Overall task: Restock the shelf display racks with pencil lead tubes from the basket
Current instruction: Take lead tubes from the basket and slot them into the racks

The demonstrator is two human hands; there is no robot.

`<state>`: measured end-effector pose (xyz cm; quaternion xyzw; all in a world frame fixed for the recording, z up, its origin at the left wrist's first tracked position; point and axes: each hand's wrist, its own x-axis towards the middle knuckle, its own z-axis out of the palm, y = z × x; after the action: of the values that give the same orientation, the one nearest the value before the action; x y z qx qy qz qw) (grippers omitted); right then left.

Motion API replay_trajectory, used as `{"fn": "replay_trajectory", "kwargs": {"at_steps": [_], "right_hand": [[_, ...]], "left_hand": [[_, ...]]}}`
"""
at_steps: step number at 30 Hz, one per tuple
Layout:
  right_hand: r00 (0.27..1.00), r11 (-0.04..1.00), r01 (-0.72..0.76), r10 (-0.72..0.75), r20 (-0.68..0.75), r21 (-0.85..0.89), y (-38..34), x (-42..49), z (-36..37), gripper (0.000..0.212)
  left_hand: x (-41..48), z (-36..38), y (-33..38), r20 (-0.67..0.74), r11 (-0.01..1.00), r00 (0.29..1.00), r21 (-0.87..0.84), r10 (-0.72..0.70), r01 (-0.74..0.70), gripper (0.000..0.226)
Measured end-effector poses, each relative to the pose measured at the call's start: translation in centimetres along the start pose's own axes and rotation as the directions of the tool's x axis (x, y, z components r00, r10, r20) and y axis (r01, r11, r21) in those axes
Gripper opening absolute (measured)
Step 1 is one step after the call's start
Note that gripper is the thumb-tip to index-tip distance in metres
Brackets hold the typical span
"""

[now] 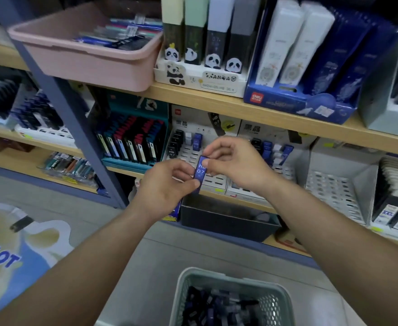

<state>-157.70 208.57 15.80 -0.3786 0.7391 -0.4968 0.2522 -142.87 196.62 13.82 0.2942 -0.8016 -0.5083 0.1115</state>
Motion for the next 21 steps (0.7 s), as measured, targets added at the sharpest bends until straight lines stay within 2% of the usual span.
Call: {"fn": "replay_trajectory", "kwargs": {"at_steps": [4,8,11,15,21], "right_hand": [[0.97,0.955,0.007,-0.079,-0.229,-0.296,1.7,4.4,1.7,0.011],[0.961,0.898,-0.047,-0.079,-0.267,-0.437,3.0,7.8,2.8,0.014],[0.967,0.853,-0.043,-0.095,-0.235,-0.519,3.8,9.3,3.2,0.017],[0.966,0.813,-0.029,-0.127,-0.226,-0.582,4.7,9.6,3.1,0.01],[0.971,0.763,0.017,-0.166,-0.171,-0.646,5.6,9.8,3.2,0.02]], "left_hand": [[-0.3,-3.4,-1.9,-0.025,0.935,1.0,0.353,-0.014,0.022,0.04],[-0.9,-5.4,-2.8,-0.012,0.868,1.0,0.496,0.008,0.0,0.05],[-1.2,-6.2,-3.2,0.008,0.87,1.0,0.493,-0.011,0.006,0.051],[-1.2,-6.8,-3.7,0.018,0.896,1.0,0.445,-0.02,0.01,0.048],[-1.2,-6.9,-4.0,0.026,0.917,0.999,0.398,-0.04,0.026,0.04]]}}
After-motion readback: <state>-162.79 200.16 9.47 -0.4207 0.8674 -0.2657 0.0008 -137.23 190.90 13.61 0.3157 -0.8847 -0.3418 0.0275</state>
